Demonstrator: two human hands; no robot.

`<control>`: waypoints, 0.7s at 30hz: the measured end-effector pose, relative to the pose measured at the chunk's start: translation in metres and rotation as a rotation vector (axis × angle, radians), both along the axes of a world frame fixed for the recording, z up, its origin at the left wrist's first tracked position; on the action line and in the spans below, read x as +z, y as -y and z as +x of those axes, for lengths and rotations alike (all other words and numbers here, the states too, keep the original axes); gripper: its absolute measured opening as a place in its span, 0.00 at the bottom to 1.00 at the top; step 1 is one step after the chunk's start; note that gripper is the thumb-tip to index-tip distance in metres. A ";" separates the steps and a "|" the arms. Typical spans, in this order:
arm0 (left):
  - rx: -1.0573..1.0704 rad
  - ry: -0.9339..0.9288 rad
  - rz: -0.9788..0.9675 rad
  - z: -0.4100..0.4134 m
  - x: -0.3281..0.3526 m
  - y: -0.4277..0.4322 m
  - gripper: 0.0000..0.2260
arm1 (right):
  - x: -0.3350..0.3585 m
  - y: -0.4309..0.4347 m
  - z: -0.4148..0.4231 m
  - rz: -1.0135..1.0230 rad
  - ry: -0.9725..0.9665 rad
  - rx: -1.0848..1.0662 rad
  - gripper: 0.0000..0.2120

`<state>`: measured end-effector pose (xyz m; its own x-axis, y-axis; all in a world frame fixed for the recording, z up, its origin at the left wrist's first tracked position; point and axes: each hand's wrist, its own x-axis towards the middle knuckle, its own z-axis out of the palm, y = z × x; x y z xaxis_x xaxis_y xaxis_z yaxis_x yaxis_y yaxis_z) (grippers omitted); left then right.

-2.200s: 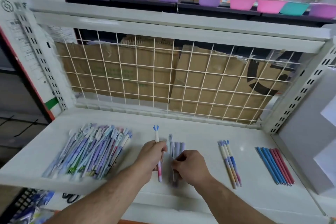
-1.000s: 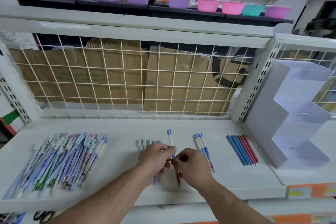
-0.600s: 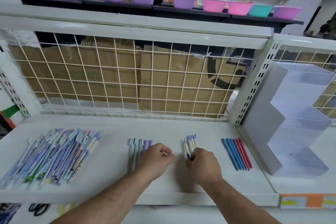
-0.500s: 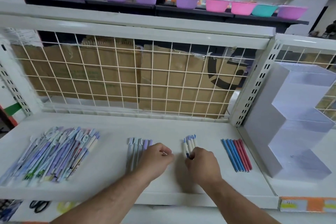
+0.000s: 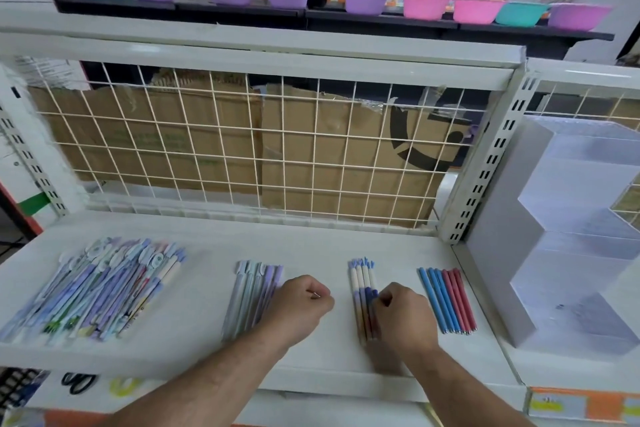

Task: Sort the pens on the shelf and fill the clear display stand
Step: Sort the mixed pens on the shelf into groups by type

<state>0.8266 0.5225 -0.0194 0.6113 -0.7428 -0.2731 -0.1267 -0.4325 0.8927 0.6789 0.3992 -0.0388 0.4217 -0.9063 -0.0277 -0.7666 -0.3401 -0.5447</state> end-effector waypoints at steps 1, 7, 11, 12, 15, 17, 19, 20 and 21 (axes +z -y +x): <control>-0.004 0.004 0.004 -0.001 0.000 0.001 0.02 | -0.001 0.001 -0.001 0.004 0.000 0.014 0.10; -0.019 -0.001 0.018 -0.003 0.002 -0.001 0.03 | 0.000 0.004 -0.002 -0.011 0.005 0.049 0.14; -0.006 0.003 -0.004 0.004 0.000 -0.007 0.02 | 0.004 -0.004 0.006 -0.099 0.010 0.055 0.11; -0.006 0.009 -0.012 0.007 -0.001 -0.009 0.01 | 0.005 -0.007 0.009 -0.127 0.006 0.071 0.10; -0.008 0.082 -0.013 0.015 -0.001 -0.017 0.01 | 0.006 -0.021 0.024 -0.224 0.006 0.154 0.08; -0.003 0.252 0.019 0.025 -0.002 -0.025 0.03 | 0.006 -0.034 0.037 -0.296 0.014 0.216 0.12; -0.004 0.394 0.014 0.038 -0.003 -0.037 0.01 | 0.008 -0.049 0.051 -0.348 0.002 0.289 0.15; -0.004 0.445 0.011 0.044 -0.002 -0.043 0.01 | 0.009 -0.056 0.058 -0.369 -0.006 0.327 0.15; -0.004 0.507 0.014 0.051 -0.003 -0.049 0.02 | 0.009 -0.063 0.065 -0.393 -0.010 0.359 0.15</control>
<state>0.8779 0.5717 -0.0220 0.6663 -0.7441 0.0476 -0.5447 -0.4422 0.7126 0.7443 0.4623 -0.0296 0.7088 -0.6478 0.2791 -0.5688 -0.7590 -0.3169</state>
